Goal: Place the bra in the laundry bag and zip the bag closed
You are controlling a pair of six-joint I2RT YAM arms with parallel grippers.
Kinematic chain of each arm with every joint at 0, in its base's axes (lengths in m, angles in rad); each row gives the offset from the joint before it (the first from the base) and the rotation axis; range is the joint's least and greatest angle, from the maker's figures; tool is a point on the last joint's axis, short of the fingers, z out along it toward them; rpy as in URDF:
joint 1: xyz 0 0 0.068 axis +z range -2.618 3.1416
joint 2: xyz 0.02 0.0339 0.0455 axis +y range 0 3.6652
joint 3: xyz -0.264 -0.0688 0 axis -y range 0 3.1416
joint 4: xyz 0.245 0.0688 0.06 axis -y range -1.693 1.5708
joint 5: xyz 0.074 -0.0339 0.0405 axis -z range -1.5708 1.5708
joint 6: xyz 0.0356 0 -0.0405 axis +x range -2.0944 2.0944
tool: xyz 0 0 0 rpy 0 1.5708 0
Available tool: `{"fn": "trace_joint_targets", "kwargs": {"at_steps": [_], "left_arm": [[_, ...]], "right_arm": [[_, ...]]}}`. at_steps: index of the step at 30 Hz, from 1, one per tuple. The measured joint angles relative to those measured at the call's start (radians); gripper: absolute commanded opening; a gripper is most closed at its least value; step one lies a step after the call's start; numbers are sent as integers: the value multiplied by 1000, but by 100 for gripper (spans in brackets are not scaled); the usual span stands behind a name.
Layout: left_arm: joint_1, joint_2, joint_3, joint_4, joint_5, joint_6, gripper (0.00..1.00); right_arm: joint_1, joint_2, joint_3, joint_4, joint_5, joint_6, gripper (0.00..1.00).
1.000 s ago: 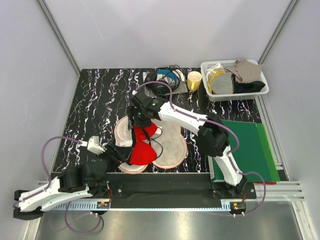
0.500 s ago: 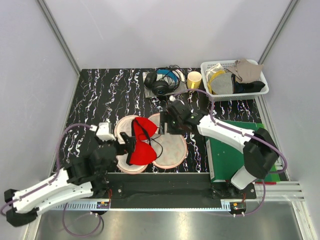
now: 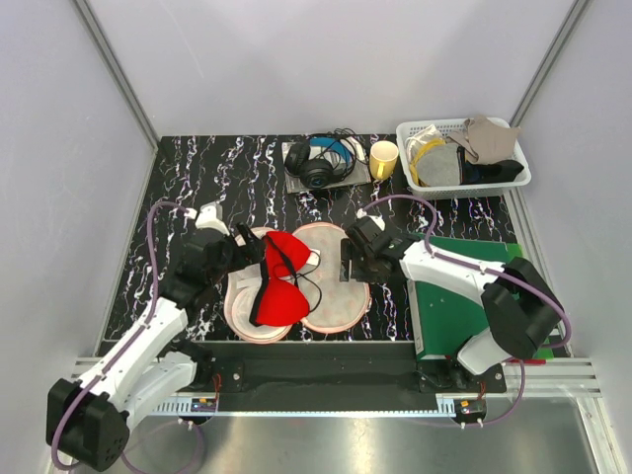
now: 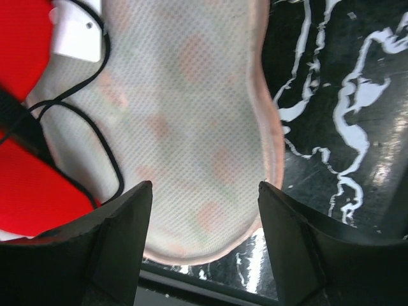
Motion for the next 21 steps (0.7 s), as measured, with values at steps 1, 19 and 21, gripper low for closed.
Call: {"fn": "trace_joint_targets", "kwargs": {"at_steps": [1, 19, 21], "left_arm": [[15, 19, 0, 21, 39, 0, 86], [61, 327, 32, 124, 227, -25, 67], [62, 368, 50, 128, 235, -25, 61]], "right_arm": [[-2, -2, -5, 2, 11, -2, 71], [-28, 121, -26, 67, 120, 4, 30], [-28, 123, -31, 87, 120, 21, 22]]}}
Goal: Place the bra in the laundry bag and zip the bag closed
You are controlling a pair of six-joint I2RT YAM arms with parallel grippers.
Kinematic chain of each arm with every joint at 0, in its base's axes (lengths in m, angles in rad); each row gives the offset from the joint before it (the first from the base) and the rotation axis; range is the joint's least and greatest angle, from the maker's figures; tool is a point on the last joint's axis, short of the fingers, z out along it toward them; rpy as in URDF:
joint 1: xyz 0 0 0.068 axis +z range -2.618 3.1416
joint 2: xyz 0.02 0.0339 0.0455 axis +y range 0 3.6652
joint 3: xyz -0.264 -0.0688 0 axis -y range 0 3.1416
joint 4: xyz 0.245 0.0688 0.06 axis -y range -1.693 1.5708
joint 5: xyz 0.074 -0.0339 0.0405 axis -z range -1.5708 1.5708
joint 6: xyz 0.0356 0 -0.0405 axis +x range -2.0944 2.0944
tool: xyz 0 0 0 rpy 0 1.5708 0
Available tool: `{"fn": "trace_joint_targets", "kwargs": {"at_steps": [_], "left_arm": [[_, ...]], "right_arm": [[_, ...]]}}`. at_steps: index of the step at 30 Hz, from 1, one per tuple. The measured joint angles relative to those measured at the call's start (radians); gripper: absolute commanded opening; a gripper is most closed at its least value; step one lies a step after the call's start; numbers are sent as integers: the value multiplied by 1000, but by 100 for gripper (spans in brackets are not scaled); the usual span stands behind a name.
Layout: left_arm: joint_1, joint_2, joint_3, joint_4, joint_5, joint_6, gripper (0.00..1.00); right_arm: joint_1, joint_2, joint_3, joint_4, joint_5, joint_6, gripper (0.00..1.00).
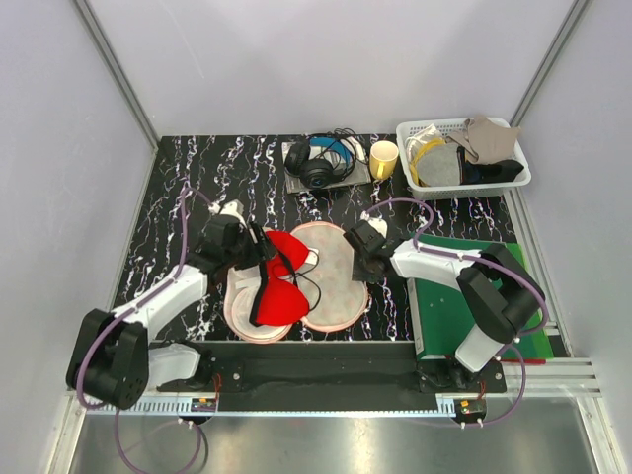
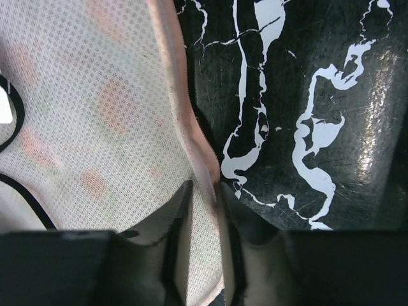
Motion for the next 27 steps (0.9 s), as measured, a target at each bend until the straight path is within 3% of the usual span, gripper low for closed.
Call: {"fn": "trace_joint_targets", "kwargs": {"at_steps": [4, 10, 16, 27], "left_arm": [[4, 55, 34, -14, 0, 8, 51], [25, 103, 85, -24, -4, 32, 23], [45, 115, 95, -35, -8, 50, 0], [51, 213, 118, -48, -11, 80, 0]], "right_arm": [[0, -4, -20, 39, 11, 39, 11], [0, -47, -81, 80, 45, 102, 0], [0, -100, -127, 49, 107, 141, 0], [-4, -163, -160, -77, 211, 182, 0]]}}
